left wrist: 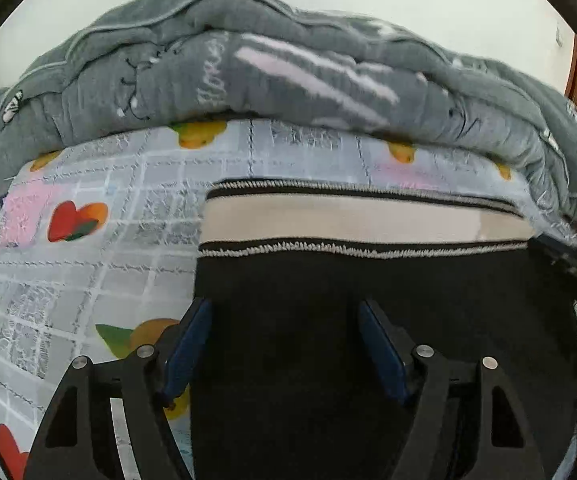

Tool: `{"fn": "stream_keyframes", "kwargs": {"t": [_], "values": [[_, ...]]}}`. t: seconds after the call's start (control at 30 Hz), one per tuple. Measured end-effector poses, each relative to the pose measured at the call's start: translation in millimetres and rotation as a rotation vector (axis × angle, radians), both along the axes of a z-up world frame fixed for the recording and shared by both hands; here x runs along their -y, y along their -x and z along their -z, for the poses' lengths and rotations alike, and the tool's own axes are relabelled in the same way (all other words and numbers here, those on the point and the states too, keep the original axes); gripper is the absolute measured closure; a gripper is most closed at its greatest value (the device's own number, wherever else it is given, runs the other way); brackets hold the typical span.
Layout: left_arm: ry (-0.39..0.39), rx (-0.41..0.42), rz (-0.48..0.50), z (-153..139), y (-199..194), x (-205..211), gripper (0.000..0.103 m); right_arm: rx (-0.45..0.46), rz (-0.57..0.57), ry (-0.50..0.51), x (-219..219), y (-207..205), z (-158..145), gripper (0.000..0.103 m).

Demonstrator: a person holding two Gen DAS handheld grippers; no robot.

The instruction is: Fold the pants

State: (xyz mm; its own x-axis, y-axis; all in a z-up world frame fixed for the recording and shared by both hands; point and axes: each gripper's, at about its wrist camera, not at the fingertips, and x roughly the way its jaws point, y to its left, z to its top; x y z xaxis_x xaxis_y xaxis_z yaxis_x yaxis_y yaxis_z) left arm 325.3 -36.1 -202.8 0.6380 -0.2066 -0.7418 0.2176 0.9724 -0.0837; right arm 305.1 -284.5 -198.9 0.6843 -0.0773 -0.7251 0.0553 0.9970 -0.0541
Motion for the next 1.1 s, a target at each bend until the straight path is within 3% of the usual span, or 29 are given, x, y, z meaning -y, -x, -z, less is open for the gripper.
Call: {"fn": "stream_keyframes", "kwargs": {"t": [0.13, 0.43, 0.67, 1.1], "values": [[-0.044, 0.019, -0.015, -4, 9, 0, 0.03, -0.001, 0.009, -0.003, 1, 2, -1, 0.073], [-0.053, 0.034, 0.038, -14, 59, 0, 0.031, -0.04, 0.019, 0.013, -11, 37, -7, 0.073], [-0.02, 0.022, 0.06, -17, 92, 1, 0.031, -0.049, 0.03, 0.005, -15, 63, -4, 0.073], [0.001, -0.01, 0.068, 0, 126, -3, 0.031, -0.032, 0.055, -0.02, -13, 69, 3, 0.072]]}}
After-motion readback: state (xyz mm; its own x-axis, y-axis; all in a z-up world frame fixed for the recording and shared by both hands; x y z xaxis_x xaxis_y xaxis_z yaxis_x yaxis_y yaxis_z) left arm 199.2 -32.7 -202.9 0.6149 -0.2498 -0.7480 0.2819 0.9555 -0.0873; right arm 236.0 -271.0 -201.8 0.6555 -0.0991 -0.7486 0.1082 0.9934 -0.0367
